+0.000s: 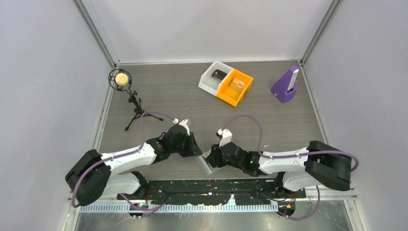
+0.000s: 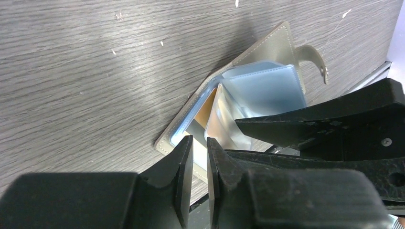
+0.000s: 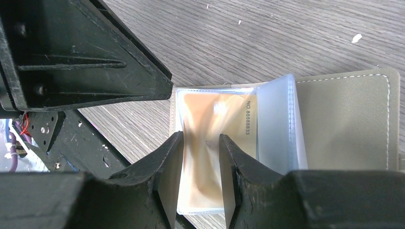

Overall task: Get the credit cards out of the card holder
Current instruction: Remove the credit card from the card holder.

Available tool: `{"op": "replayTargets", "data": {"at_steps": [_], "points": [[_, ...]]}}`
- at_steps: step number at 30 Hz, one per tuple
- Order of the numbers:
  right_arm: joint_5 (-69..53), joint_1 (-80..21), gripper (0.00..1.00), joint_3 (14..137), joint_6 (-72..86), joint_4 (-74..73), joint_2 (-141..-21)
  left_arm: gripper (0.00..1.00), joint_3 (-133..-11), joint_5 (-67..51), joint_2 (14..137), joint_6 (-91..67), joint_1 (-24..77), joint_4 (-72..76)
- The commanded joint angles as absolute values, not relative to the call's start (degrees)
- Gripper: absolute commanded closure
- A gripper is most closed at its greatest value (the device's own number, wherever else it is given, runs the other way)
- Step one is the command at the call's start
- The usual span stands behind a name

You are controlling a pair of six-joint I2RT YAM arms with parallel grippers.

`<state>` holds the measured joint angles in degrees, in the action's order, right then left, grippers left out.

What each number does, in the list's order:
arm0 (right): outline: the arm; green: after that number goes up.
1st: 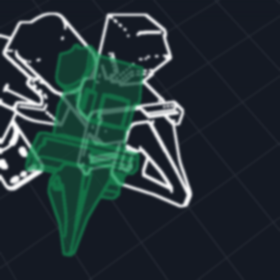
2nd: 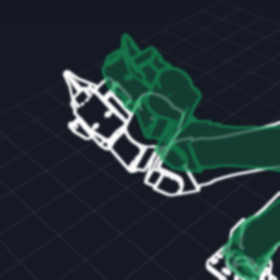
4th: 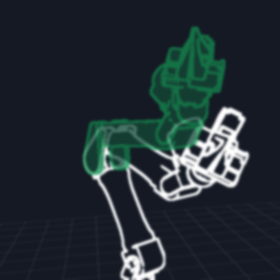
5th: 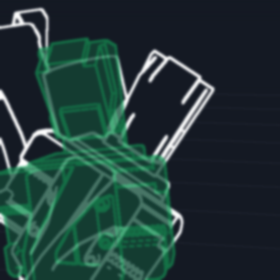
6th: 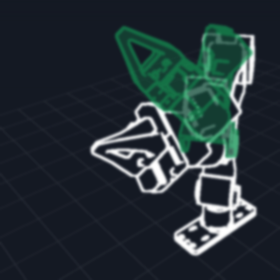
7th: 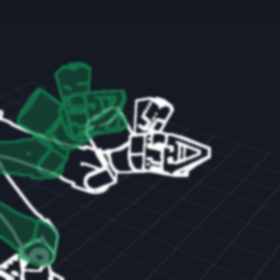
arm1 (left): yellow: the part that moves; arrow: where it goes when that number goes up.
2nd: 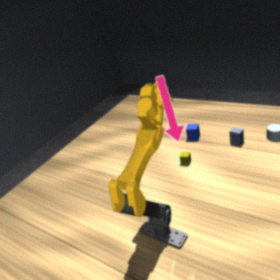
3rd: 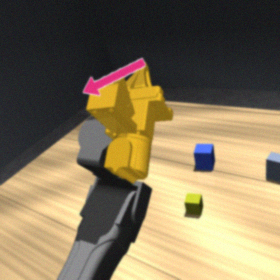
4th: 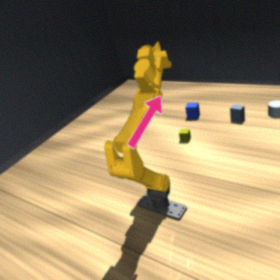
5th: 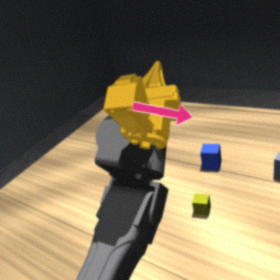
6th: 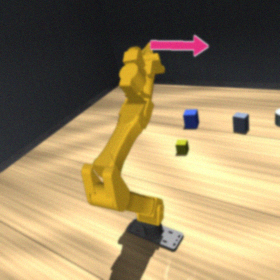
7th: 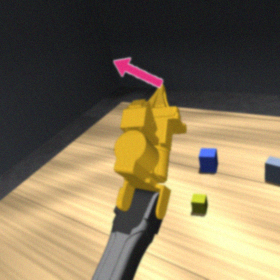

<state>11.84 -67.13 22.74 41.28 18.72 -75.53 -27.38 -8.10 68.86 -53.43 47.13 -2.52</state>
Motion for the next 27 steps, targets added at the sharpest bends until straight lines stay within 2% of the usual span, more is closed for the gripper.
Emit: {"op": "replayTargets", "data": {"at_steps": [1, 13, 27], "points": [[11.40, -66.55, 0.60, 22.09, 42.67, 21.89, -73.41, 0.81, -29.92, -7.95, 69.10, -52.12, 47.29, -2.66], [11.40, -65.84, 0.60, 20.66, 43.36, 22.47, -71.83, 0.81, -29.78, -6.92, 69.47, -52.77, 47.29, -4.63], [10.28, -65.65, 0.59, 20.72, 43.51, 23.20, -72.43, 0.82, -31.04, -11.47, 76.10, -54.38, 47.74, 2.59]]}}
